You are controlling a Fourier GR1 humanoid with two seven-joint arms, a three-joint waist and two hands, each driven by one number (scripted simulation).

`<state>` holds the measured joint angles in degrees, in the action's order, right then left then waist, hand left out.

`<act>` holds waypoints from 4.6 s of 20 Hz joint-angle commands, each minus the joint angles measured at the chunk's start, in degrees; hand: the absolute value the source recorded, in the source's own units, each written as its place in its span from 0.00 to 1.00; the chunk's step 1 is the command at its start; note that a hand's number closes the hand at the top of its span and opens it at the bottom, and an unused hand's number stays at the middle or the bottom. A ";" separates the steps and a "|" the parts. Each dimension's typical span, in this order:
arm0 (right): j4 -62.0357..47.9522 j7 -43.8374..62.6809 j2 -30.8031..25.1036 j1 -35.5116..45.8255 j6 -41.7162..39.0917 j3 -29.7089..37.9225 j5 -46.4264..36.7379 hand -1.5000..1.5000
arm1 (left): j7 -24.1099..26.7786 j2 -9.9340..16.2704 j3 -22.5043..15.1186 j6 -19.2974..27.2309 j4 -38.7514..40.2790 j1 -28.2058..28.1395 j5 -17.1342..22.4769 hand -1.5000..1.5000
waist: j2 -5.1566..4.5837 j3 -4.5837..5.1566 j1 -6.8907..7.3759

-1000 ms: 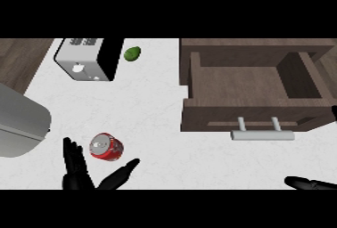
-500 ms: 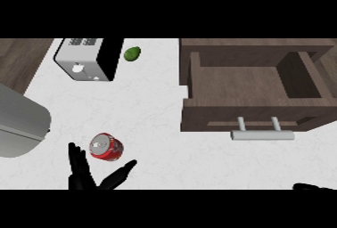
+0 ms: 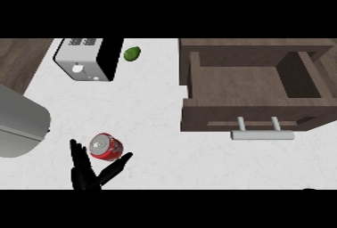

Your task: Pick up the can, place it into the drawer and close the drawer

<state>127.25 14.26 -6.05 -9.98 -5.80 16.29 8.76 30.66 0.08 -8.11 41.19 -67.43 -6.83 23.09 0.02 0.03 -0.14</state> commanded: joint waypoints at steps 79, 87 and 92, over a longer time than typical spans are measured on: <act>2.37 5.44 -1.58 7.31 0.39 3.83 -2.00 0.00 | -39.68 -0.07 2.31 -18.40 31.73 87.23 -8.14 1.00 | -0.51 -0.09 -2.28; 2.29 7.68 -2.06 10.67 1.43 2.78 -1.95 0.00 | -41.16 -0.07 -4.03 -14.92 39.87 95.56 -2.54 1.00 | -0.71 -0.14 -3.37; 2.08 5.46 -1.37 9.48 0.43 2.58 -1.15 0.00 | -38.76 -0.08 -6.85 -13.01 44.17 96.66 0.52 1.00 | -1.07 -0.21 -4.70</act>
<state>129.45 20.40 -7.26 -0.62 -4.62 18.40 5.85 -9.62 0.01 -13.74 27.19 -27.22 88.08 21.99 -0.79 -0.13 -4.00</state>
